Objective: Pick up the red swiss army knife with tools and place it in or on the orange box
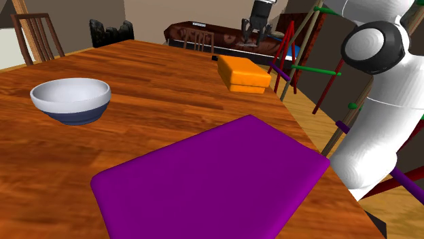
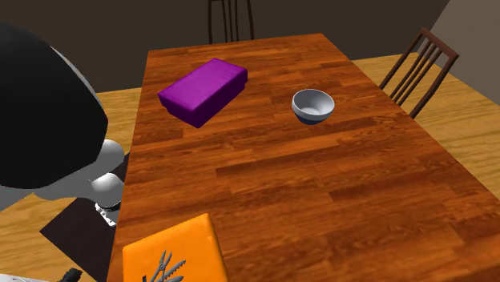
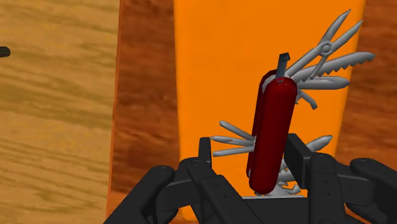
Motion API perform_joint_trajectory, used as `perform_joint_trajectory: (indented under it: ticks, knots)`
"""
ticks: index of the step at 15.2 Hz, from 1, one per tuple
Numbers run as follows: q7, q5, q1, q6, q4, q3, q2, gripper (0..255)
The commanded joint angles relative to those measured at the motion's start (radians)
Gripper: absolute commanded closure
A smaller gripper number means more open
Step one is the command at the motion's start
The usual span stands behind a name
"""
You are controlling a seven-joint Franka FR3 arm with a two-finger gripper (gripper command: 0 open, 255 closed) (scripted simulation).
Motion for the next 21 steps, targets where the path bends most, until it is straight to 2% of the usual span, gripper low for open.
perform_joint_trajectory:
  ticks: [1, 11, 20, 21]
  knots:
    - [-0.004, 0.003, -0.003, 0.042, -0.066, -0.001, -0.025, 255]
    - [-0.011, 0.012, -0.009, 0.21, -0.311, -0.004, -0.102, 255]
    - [-0.011, 0.012, -0.009, 0.219, -0.323, -0.005, -0.105, 255]
    - [-0.011, 0.012, -0.009, 0.219, -0.323, -0.005, -0.105, 0]
